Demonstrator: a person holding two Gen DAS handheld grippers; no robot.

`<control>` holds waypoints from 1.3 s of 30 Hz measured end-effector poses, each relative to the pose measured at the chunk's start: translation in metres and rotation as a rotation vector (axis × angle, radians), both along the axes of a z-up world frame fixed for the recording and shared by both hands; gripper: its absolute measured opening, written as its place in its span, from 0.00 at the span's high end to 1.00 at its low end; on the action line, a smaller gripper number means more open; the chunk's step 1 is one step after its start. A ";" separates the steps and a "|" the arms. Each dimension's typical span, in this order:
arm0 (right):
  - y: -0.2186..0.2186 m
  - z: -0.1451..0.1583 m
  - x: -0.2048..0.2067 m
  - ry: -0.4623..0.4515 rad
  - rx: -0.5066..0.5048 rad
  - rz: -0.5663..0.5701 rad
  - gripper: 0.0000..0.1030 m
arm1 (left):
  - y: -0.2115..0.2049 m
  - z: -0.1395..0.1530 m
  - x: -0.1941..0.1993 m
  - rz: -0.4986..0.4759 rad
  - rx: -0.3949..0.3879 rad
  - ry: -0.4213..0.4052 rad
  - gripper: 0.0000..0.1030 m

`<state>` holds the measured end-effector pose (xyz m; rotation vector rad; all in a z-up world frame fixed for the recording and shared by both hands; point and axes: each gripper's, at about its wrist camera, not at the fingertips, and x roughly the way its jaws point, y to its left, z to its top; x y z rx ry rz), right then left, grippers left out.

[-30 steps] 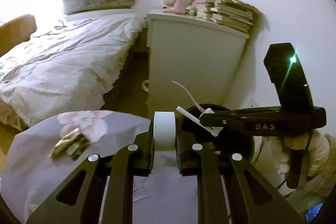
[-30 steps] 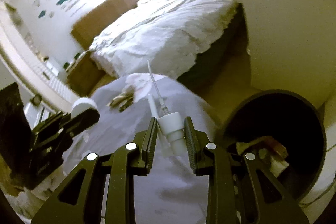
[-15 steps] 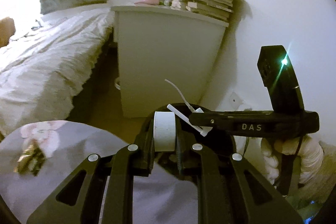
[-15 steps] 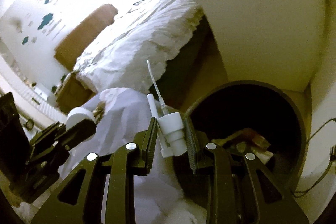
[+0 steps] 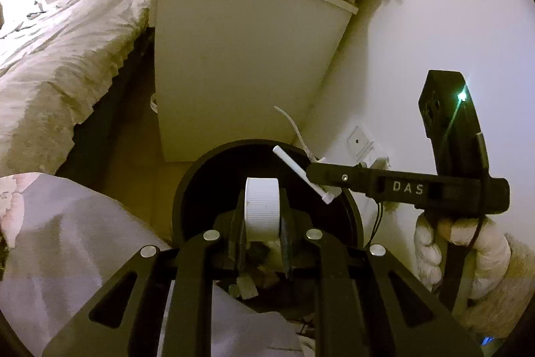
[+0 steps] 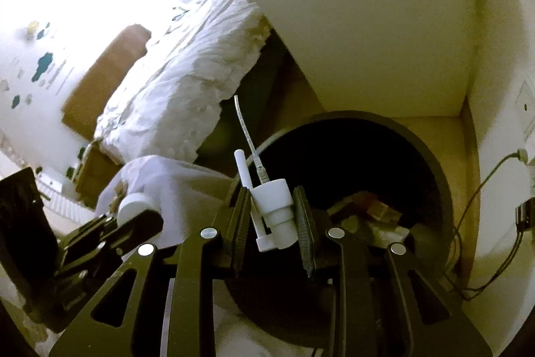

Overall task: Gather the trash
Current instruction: 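Carry the tape roll and white bottle over the black bin, then open both tools to drop the tape roll and bottle into the bin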

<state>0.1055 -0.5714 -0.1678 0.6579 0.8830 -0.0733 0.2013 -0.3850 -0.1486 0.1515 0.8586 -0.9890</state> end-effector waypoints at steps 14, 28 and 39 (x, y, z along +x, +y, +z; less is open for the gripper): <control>-0.014 -0.010 -0.011 0.017 0.013 -0.047 0.73 | -0.024 0.002 -0.008 -0.031 0.027 -0.027 0.83; -0.019 -0.014 -0.017 0.058 0.005 -0.110 0.54 | -0.029 0.013 -0.019 -0.047 0.034 -0.086 0.56; 0.013 0.004 -0.005 0.030 -0.018 -0.053 0.33 | 0.023 0.026 -0.006 0.071 0.007 -0.126 0.20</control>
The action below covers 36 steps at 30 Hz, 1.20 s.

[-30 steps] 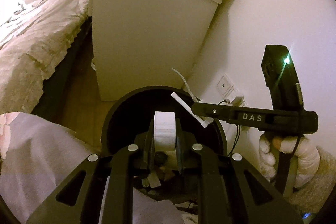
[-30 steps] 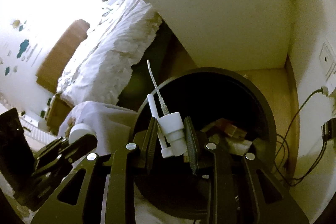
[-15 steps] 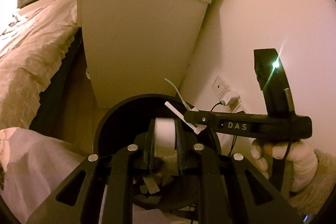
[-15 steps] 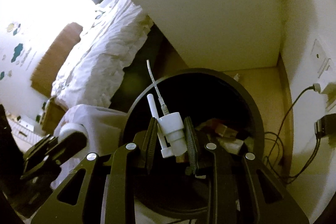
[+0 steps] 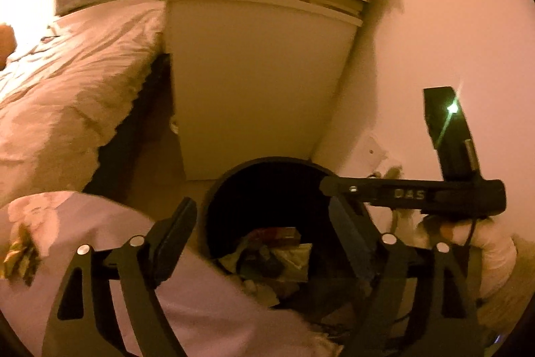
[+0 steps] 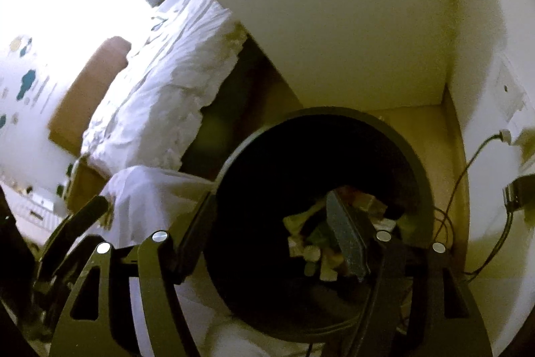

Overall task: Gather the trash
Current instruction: 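Open both tools to drop the tape roll and bottle into the bin, then grasp the gold foil wrapper with the left tool while the right tool grasps the black battery card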

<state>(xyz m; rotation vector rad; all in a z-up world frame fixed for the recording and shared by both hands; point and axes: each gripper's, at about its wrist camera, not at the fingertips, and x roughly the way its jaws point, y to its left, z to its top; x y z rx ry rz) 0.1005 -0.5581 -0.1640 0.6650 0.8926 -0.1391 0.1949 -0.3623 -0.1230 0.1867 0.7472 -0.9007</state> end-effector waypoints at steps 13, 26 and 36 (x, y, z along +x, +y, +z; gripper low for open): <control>0.118 0.028 0.060 -0.048 -0.130 0.321 0.33 | 0.161 -0.012 0.081 0.310 0.037 0.017 0.20; 0.265 0.029 0.122 -0.083 -0.312 0.663 0.33 | 0.235 -0.063 0.148 0.271 0.261 0.009 0.32; 0.336 0.001 0.166 -0.059 -0.425 0.786 0.30 | 0.236 -0.074 0.160 0.214 0.239 0.016 0.71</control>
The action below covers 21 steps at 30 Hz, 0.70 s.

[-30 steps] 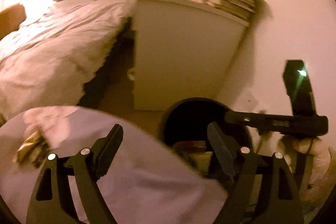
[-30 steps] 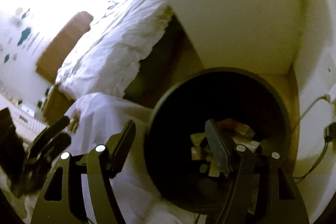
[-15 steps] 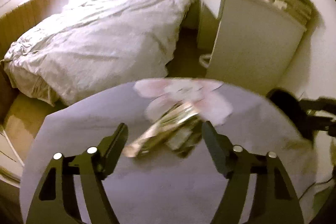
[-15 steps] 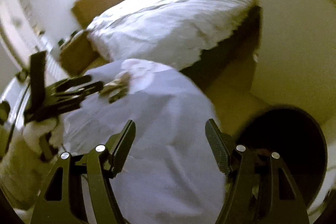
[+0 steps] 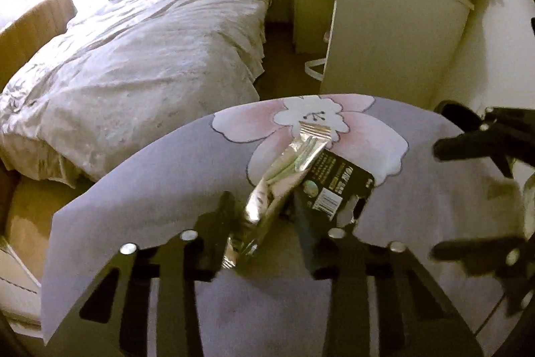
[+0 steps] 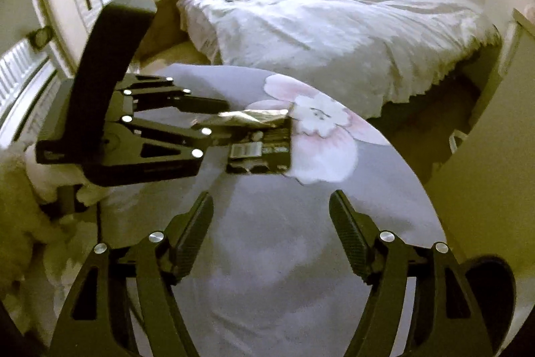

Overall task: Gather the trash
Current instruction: 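Grasp the gold foil wrapper with the left tool while the right tool grasps the black battery card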

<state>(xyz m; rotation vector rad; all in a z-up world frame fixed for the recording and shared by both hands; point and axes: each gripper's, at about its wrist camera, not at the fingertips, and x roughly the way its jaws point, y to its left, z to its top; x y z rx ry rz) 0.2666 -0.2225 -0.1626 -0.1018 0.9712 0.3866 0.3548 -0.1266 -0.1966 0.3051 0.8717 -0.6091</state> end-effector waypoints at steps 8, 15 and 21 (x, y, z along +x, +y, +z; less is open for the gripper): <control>0.038 -0.019 0.033 0.007 -0.060 0.035 0.30 | 0.035 0.011 0.001 0.150 -0.140 0.029 0.84; 0.058 -0.038 0.062 -0.014 -0.147 0.066 0.22 | 0.059 0.014 -0.013 0.218 -0.187 0.055 0.84; 0.050 -0.040 0.078 0.039 -0.072 0.035 0.41 | 0.069 0.014 -0.027 0.248 -0.216 0.069 0.84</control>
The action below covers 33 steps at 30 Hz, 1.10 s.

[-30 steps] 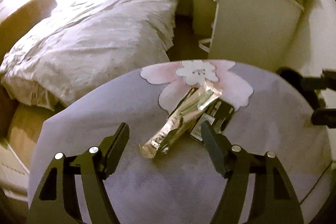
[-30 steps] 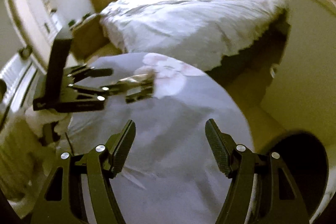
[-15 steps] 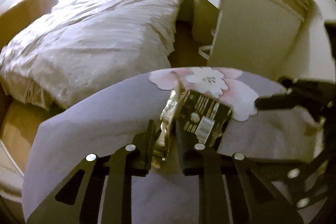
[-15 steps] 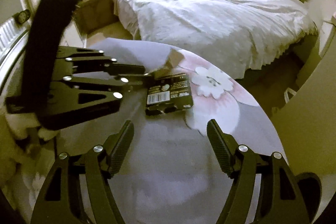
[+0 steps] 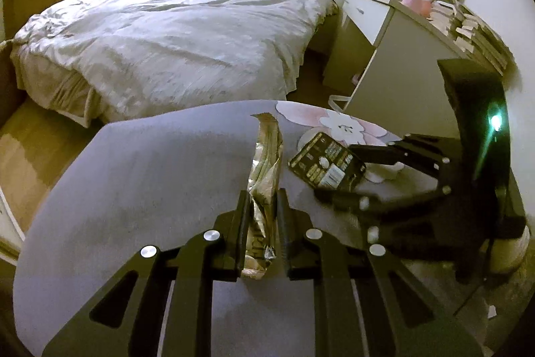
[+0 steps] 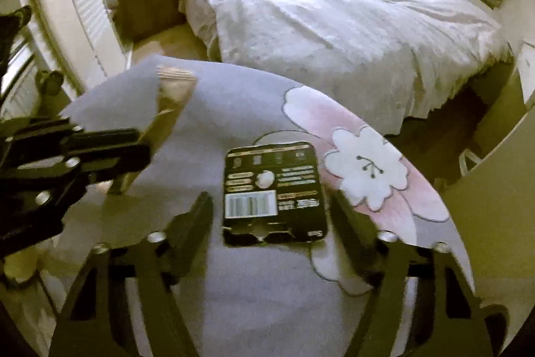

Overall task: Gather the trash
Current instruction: 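Grasp the gold foil wrapper with the left tool while the right tool grasps the black battery card, then carry the foil wrapper and battery card over the black bin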

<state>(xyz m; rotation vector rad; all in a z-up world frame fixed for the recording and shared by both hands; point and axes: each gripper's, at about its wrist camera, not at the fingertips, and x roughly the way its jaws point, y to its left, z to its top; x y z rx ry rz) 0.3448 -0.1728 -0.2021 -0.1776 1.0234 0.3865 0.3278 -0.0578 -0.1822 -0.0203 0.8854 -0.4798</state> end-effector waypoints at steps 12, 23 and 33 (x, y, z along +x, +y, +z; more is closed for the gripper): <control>-0.057 0.044 -0.053 0.052 0.256 -0.055 0.41 | -0.022 0.024 -0.037 -0.034 -0.020 -0.033 0.84; -0.196 0.100 -0.140 0.032 0.408 -0.286 0.41 | -0.127 0.076 -0.097 -0.237 -0.036 -0.127 0.83; -0.313 0.099 -0.209 -0.004 0.435 -0.518 0.41 | -0.239 0.081 -0.134 -0.410 -0.054 -0.128 0.83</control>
